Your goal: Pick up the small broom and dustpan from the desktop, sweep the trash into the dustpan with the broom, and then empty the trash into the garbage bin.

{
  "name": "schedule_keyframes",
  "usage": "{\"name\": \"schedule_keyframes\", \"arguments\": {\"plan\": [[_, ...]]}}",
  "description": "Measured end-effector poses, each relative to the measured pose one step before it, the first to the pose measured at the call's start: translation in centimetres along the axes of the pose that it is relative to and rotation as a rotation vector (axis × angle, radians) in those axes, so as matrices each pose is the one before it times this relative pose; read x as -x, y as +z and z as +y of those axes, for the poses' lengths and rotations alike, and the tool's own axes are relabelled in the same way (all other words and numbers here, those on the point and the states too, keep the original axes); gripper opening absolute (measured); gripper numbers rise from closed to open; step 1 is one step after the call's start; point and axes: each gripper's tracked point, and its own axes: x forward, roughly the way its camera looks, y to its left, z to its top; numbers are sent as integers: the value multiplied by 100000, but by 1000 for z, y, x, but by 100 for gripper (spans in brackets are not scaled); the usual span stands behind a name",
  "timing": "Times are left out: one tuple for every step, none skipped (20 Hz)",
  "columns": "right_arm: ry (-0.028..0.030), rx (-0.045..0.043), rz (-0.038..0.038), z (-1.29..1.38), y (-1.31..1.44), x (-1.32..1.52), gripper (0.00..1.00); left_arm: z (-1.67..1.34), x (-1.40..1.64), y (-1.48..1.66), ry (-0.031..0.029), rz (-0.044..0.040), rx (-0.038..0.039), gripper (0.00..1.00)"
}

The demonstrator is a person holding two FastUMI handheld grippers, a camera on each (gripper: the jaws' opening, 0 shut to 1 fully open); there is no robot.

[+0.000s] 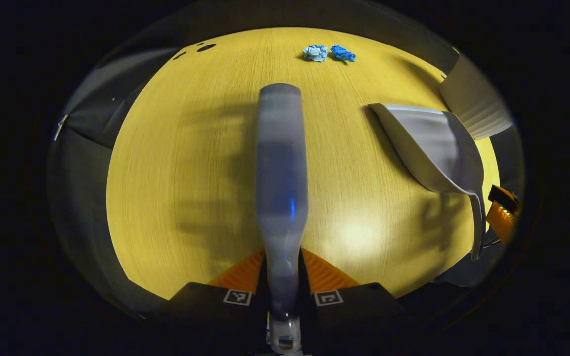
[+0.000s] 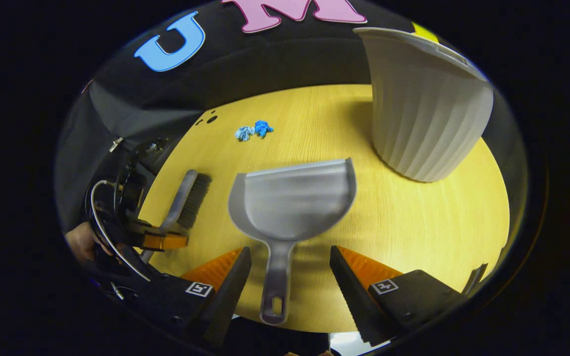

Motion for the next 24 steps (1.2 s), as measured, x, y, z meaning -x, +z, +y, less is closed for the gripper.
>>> {"name": "schedule_keyframes", "arguments": {"plan": [[-260, 25, 1594, 113, -214, -275, 99, -64, -55, 38, -529, -1146, 101, 31], [-918, 162, 942, -69, -108, -235, 99, -40, -25, -18, -389, -831, 272, 30], [-1589, 8, 137, -92, 19, -336, 99, 24, 66, -166, -194, -560, 283, 30], [-1819, 334, 1129, -161, -176, -459, 99, -5, 21, -46, 291, -431, 107, 30], [-1001, 577, 2677, 19, -562, -723, 99, 13, 25, -46, 424, -309, 27, 30], [-614, 362, 2667, 126, -371, -606, 99, -40, -18, 124, 384, -53, 390, 29], [-446, 23, 2478, 126, -250, -594, 99, -93, -159, 29, 88, 29, 927, 30], [-227, -523, 1441, 93, 67, -465, 99, -68, 20, 47, 182, -197, 50, 30], [-652, -287, 1711, 59, 12, -793, 99, 30, 89, -137, -82, -115, -479, 30], [-786, 464, 2580, 26, -171, -679, 99, 12, -20, 86, -89, -114, -378, 30], [-1193, 774, 2554, -201, -259, -516, 99, 5, -22, -48, -46, -78, 105, 30], [-1253, 1413, 2010, -238, -116, -479, 99, -3, -30, 70, -156, -38, 398, 30], [-1594, 2037, 2305, -285, -182, -341, 99, -14, 30, -18, -304, -457, 575, 30], [-883, 2403, -1159, -40, 506, -137, 98, -57, -77, 9, -192, -528, 813, 33], [-1025, 2659, 609, 42, 189, -289, 90, -87, 68, -47, -607, -383, 1038, 30], [-2589, 2742, 1241, -307, 179, -155, 86, -10, 115, -139, -645, -338, 458, 29], [129, 4137, -406, -30, 87, 234, 78, 256, 370, -140, -350, -89, 904, 30], [1030, 2343, 2191, 274, -265, -34, 29, 659, -68, 969, 626, -1757, 2900, 30], [581, 1778, 1650, -102, -147, 503, 29, 469, 28, 820, -81, -938, 1738, 30], [1458, 2379, 128, 64, 237, -328, 28, 859, 315, 851, 294, -764, 1216, 32], [237, 1923, 203, -279, -35, -31, 36, 743, 21, 988, 1075, -823, -595, 32], [249, 1804, -185, -226, 80, -196, 36, 773, 39, 1082, 1592, -640, -1423, 30], [238, 1582, 44, -332, 43, -24, 36, 591, -29, 1143, 1126, -582, -1639, 30], [352, 1027, -177, -261, 71, 52, 35, 383, -86, 1385, 229, -563, -1209, 30]]}}
